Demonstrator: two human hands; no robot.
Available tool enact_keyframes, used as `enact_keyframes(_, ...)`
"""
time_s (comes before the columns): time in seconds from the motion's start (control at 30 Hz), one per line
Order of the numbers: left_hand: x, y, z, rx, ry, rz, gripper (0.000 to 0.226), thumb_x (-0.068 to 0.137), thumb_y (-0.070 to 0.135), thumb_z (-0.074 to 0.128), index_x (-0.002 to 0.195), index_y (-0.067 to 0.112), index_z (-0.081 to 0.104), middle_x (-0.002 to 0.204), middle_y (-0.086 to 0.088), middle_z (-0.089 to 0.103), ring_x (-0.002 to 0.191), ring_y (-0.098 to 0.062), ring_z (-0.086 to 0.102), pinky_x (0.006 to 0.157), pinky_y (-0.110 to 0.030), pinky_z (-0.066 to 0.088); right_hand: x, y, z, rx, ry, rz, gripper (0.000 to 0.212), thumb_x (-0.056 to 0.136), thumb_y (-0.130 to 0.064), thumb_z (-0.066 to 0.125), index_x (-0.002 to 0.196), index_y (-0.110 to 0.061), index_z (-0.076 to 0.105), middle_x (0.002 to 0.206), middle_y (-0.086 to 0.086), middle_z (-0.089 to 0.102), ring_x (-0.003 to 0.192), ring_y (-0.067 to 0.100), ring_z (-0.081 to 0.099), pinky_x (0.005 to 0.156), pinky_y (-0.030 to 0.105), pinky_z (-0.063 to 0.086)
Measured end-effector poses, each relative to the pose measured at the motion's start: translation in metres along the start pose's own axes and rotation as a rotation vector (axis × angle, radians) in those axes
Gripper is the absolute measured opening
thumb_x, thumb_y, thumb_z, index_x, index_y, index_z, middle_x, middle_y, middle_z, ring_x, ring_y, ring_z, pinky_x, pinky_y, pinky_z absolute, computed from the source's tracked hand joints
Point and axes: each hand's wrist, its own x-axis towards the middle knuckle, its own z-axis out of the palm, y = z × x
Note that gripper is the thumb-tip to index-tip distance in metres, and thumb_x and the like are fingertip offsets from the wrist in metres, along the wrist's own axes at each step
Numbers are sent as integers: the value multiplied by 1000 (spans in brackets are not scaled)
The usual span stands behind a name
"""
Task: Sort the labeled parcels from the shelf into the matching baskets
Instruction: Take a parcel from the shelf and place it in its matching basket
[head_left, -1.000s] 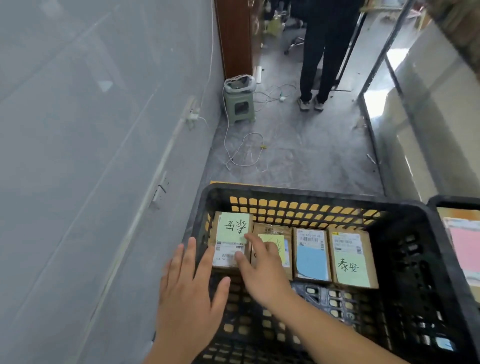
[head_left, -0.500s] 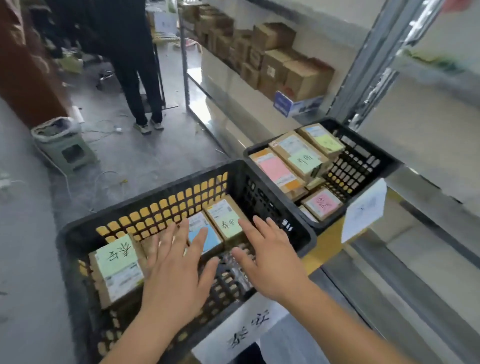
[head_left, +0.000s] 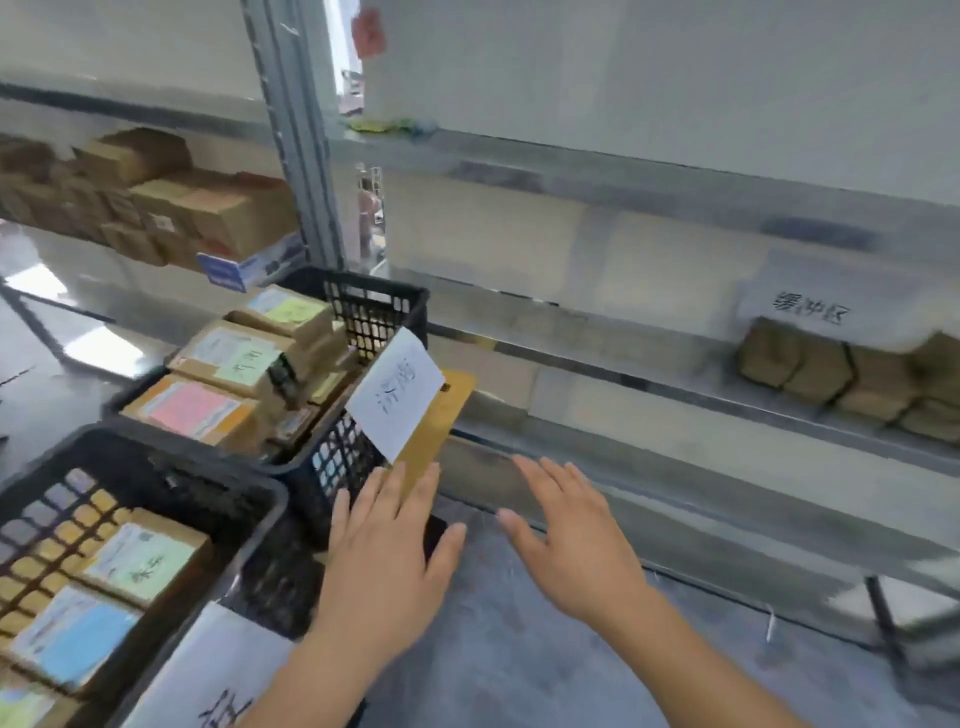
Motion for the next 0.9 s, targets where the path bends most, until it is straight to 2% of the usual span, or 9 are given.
enact_keyframes(0.17, 42, 135, 46, -7, -74, 146, 88, 79, 77, -7, 159, 41, 2, 168, 6, 10, 155, -16, 3, 125, -45, -2, -27, 129, -67, 15, 72, 157, 67, 102, -64, 35, 161, -40, 15, 169, -10, 18, 158, 16, 4, 127, 34, 9)
enact_keyframes(0.3, 65, 227, 88, -1, -126, 229, 90, 78, 77, -6, 159, 39, 8, 168, 3, 15, 155, -19, 7, 125, -46, 2, -50, 224, -107, 57, 144, 300, 67, 102, -62, 37, 161, -37, 19, 168, -8, 22, 157, 17, 7, 126, 32, 10)
enact_keyframes(0.4, 77, 281, 111, -22, -183, 296, 90, 77, 78, -5, 158, 42, 5, 168, 5, 10, 155, -17, 2, 125, -44, -2, -63, 275, -132, 103, 174, 383, 67, 102, -62, 38, 161, -36, 20, 168, -9, 22, 157, 16, 7, 126, 33, 12)
enact_keyframes(0.53, 112, 336, 129, 19, -211, 338, 92, 75, 78, -8, 158, 42, 3, 168, 5, 10, 155, -17, 2, 124, -43, -4, -57, 330, -157, 139, 223, 440, 67, 100, -65, 37, 160, -40, 20, 167, -11, 23, 156, 14, 8, 126, 35, 18)
enact_keyframes(0.63, 146, 367, 145, -2, -222, 360, 90, 77, 78, -3, 158, 41, 8, 168, 1, 16, 155, -20, 8, 126, -44, 1, -42, 365, -167, 166, 244, 479, 68, 100, -65, 39, 160, -39, 22, 166, -10, 25, 155, 13, 11, 125, 36, 20)
enact_keyframes(0.77, 205, 402, 167, -14, -262, 373, 91, 75, 78, -3, 158, 41, 7, 167, 2, 16, 154, -21, 9, 125, -44, 3, -4, 407, -180, 182, 234, 513, 69, 100, -65, 39, 161, -37, 22, 167, -11, 25, 155, 12, 13, 125, 34, 19)
enact_keyframes(0.9, 282, 436, 192, -47, -275, 394, 87, 80, 78, 5, 158, 39, 13, 164, 0, 27, 152, -22, 20, 124, -47, 11, 50, 447, -199, 190, 237, 534, 69, 100, -62, 42, 160, -34, 24, 165, -11, 29, 154, 10, 17, 123, 29, 20)
